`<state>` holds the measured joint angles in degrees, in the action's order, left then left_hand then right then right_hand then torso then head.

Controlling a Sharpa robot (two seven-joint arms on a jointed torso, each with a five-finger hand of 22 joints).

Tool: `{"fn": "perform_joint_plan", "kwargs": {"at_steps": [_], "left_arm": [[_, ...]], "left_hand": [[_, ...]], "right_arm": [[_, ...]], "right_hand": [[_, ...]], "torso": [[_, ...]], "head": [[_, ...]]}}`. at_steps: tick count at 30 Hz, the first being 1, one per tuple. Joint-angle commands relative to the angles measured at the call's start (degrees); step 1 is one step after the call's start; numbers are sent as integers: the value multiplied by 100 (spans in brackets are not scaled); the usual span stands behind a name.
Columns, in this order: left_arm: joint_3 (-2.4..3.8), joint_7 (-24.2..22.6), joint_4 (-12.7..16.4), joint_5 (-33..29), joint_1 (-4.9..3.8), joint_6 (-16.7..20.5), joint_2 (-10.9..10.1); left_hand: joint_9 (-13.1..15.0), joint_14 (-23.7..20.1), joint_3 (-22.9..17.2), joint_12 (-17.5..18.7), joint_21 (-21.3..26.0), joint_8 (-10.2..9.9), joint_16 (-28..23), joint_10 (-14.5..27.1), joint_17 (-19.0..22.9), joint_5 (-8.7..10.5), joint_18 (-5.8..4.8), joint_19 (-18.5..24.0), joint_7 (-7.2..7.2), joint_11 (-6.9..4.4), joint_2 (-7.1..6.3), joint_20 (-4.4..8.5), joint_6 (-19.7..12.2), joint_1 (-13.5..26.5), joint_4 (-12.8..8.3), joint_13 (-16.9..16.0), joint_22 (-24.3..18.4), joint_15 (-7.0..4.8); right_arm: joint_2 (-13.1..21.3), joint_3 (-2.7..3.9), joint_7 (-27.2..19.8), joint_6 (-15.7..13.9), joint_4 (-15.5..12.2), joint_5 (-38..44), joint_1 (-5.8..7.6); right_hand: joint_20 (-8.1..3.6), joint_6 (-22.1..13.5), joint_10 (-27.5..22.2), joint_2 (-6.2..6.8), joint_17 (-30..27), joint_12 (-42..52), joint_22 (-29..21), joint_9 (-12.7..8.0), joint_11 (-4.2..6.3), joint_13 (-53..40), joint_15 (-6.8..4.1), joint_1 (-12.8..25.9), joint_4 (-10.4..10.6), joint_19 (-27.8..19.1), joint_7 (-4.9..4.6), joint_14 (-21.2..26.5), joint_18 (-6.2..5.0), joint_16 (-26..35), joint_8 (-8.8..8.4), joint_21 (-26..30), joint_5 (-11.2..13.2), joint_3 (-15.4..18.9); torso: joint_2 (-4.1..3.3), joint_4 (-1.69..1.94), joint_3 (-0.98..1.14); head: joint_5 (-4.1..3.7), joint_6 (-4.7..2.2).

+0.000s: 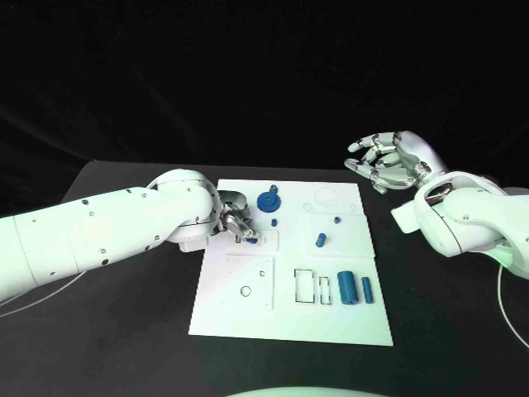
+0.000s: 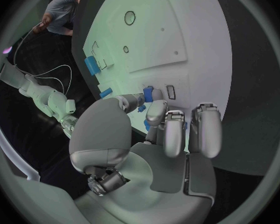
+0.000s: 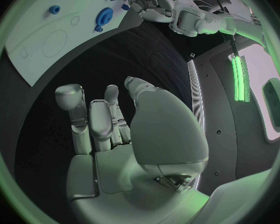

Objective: Assemble the parts on the task board

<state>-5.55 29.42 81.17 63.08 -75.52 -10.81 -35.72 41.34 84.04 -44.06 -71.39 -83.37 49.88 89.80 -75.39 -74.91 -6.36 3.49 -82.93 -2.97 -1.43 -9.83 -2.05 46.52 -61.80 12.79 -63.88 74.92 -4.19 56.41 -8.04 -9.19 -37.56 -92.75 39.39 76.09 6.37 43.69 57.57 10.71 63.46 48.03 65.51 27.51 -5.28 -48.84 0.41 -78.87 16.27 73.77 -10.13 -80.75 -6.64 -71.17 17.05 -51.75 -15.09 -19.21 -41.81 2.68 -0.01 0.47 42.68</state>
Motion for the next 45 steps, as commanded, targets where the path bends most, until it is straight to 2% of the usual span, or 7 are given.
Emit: {"fn": "perform_joint_plan", "kwargs": {"at_steps": [1,16,25,45], "left_arm": [[-9,23,-1,-5,13,-151,8],[-1,23,-42,-105,12,-163,24],[3,41,-75,-112,10,-221,69],[0,86,-199,-133,4,-402,168]], "left_hand": [[-2,596,-1218,-28,-35,18,20,-41,-1509,-33,-39,-9,7,15,75,41,14,-3,-1189,-7,60,-37],[6,596,-1235,-39,-33,32,20,-51,-1509,-50,-38,-7,13,10,81,42,26,-7,-1209,-20,55,-41],[14,596,-1247,-65,-32,45,20,-74,-1509,-61,-38,-6,15,8,96,44,38,8,-1208,-54,53,-44],[151,596,-1093,-184,-51,219,20,-227,-1509,-28,-49,-41,122,-75,178,91,228,337,-1134,-183,110,-109]], "right_arm": [[0,0,-31,77,-5,15,-3],[7,0,-32,76,-6,15,-3],[14,0,-33,73,-13,15,-3],[36,0,-39,75,-30,16,-3]], "right_hand": [[-4,-13,16,7,6,-21,1,7,40,8,1,53,17,40,25,8,-78,26,35,15,36,-1],[-4,-13,16,7,6,-21,1,7,40,8,1,53,17,40,25,8,-78,26,35,15,36,-1],[-5,-11,18,6,7,-19,-5,7,43,15,-1,54,12,43,28,5,-79,29,41,24,43,-2],[-5,-11,18,6,7,-19,-5,7,43,15,-1,54,12,43,28,5,-79,29,41,24,43,-2]], "torso": [[0,-1,3],[-2,-5,6],[1,3,8],[7,-4,11]], "head": [[-5,10],[-4,-1],[3,24],[10,23]]}}
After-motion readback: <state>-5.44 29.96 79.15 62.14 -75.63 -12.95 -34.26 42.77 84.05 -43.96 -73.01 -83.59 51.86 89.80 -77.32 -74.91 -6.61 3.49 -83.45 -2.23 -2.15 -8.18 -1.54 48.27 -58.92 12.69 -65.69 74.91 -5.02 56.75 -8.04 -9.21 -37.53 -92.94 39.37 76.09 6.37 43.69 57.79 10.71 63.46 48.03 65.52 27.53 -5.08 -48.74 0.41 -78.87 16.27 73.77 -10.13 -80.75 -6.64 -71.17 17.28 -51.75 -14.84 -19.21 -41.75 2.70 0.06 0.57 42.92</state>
